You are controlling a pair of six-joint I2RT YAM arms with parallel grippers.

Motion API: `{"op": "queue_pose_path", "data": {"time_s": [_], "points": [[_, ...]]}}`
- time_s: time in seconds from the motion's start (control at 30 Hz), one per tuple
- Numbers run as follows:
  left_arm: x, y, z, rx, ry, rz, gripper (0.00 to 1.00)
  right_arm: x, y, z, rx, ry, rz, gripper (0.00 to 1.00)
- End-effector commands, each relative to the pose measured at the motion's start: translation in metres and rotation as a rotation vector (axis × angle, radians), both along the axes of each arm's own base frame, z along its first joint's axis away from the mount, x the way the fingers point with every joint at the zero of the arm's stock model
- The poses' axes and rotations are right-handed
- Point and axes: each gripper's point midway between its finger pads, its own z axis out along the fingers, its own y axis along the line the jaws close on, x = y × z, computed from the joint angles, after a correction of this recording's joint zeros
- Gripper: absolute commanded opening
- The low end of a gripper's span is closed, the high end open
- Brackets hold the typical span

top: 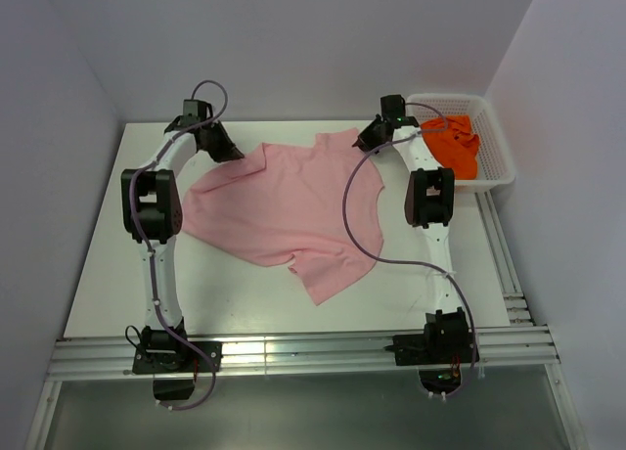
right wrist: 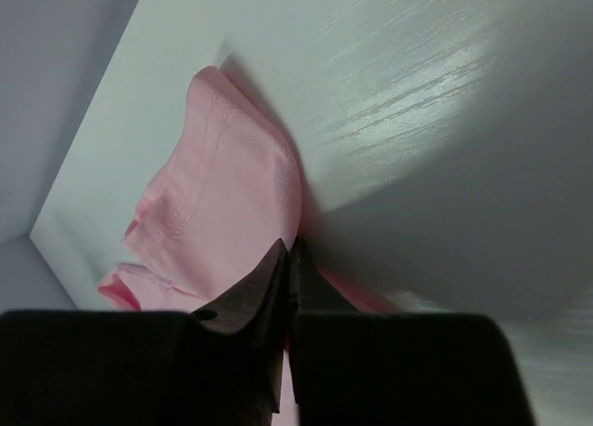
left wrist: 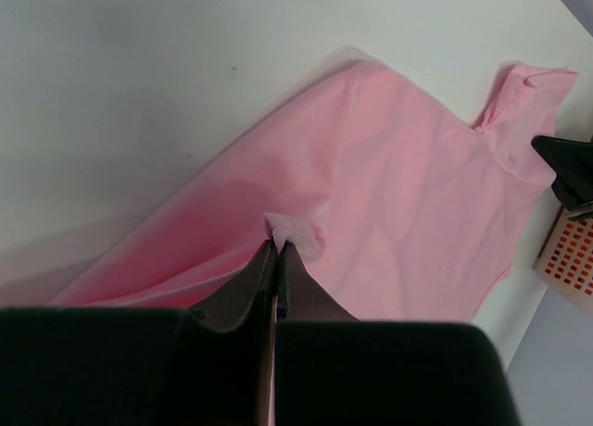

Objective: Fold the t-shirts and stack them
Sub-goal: Flatten out the tshirt

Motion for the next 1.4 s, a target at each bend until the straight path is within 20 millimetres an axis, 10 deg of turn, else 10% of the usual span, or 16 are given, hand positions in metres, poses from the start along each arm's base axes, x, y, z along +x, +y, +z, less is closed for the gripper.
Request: {"op": "queue_pose_path", "data": {"time_s": [0.0, 0.23, 0.4, 0.7, 0.9, 0.97, 1.1, 1.23, 1.37], "points": [[0.002, 0.007, 0.020, 0.025, -0.049, 0.008, 0.00, -0.003, -0.005, -0.008, -0.002, 0.025, -0.009, 0.00], [0.013, 0.017, 0.036, 0.091, -0.117, 0.023, 0.00, -0.004, -0.013, 0.015, -0.035, -0.018, 0.001, 0.00], [0.021, 0.016, 0.048, 0.086, -0.148, 0.028, 0.00, 0.000, -0.019, 0.078, -0.047, -0.136, 0.026, 0.00], [0.028, 0.028, 0.131, 0.014, -0.292, 0.096, 0.00, -0.021, -0.015, 0.208, -0.023, -0.331, 0.076, 0.00], [-0.015, 0.035, 0.218, -0.047, -0.429, 0.188, 0.00, -0.083, -0.012, 0.280, -0.085, -0.402, 0.148, 0.00], [-0.033, 0.039, 0.218, -0.045, -0.403, 0.220, 0.00, -0.117, -0.014, 0.295, -0.122, -0.395, 0.164, 0.00], [-0.097, 0.049, 0.250, -0.013, -0.383, 0.274, 0.00, -0.187, -0.030, 0.290, -0.187, -0.315, 0.147, 0.00], [-0.160, 0.061, 0.238, 0.024, -0.330, 0.332, 0.00, -0.253, -0.043, 0.302, -0.227, -0.330, 0.132, 0.00], [-0.182, 0.067, 0.236, 0.024, -0.318, 0.374, 0.00, -0.288, -0.053, 0.309, -0.247, -0.345, 0.091, 0.00]]}}
